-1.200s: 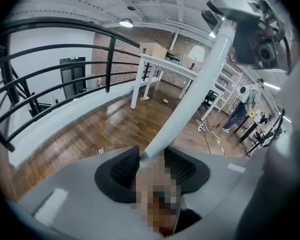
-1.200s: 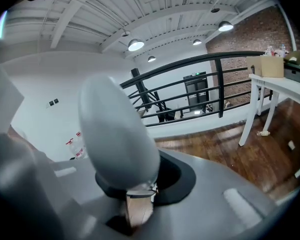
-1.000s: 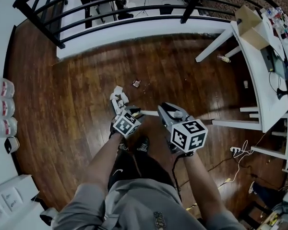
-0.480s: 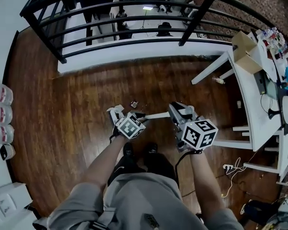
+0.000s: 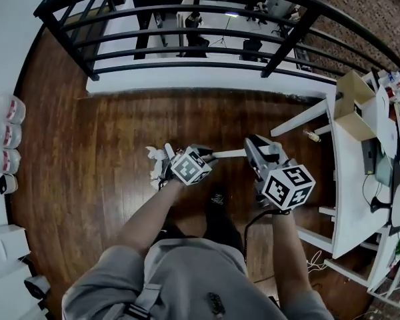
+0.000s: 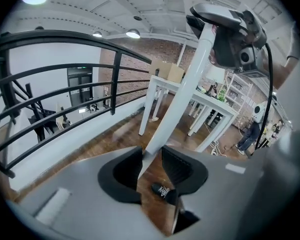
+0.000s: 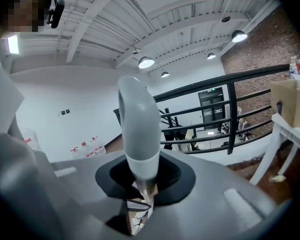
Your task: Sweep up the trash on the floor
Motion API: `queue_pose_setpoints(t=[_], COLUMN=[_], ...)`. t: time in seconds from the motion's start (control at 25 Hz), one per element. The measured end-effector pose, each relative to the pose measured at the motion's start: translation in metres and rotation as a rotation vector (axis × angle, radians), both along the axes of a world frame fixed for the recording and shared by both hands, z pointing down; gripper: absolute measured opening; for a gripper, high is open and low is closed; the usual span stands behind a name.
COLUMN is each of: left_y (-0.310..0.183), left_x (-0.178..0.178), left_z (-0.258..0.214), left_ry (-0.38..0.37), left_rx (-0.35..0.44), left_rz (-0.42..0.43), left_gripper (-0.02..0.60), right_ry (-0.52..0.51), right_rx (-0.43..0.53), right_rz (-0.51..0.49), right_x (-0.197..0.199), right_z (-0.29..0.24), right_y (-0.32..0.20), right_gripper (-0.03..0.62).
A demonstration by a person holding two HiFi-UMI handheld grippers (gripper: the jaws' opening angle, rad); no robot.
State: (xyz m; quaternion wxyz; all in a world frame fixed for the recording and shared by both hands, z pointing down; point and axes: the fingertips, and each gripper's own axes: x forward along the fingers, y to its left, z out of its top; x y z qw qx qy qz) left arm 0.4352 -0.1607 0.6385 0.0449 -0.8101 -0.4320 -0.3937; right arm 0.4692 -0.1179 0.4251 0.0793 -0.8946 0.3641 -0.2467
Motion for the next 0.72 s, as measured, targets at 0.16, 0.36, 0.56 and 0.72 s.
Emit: queue_pose_setpoints(t=[0.16,0.36,0.56,0.72], left_y=[0.042,0.067,0.043,0.001], left_x=[0.051,0.107,0.143,0.159], left_z=[-0.006,-0.011,0.015,0.06], left_ry=[0.024,0.07,0.085,0.057], left_rx=[-0.008,-0.041,-0.101,-0.115], left_rz=[-0.055,-0.111,-0.247,-0.355], left_gripper=[0.127,0.127,0.127,0.127], right_ry=[0.013,0.058,0.09,0.068], right_rx=[0.004,-0.025,-0.086,-0.139], right_rz=[-0.055,-0.11,-0.206,-0.303], right_x=[0.048,0.091,0.115,0.127], right_z=[-0.008,-0.016,0.009,0.055], right_y=[0.039,0.054,0.012,-0.039], right_gripper=[0.063,0.063,0.063,0.063])
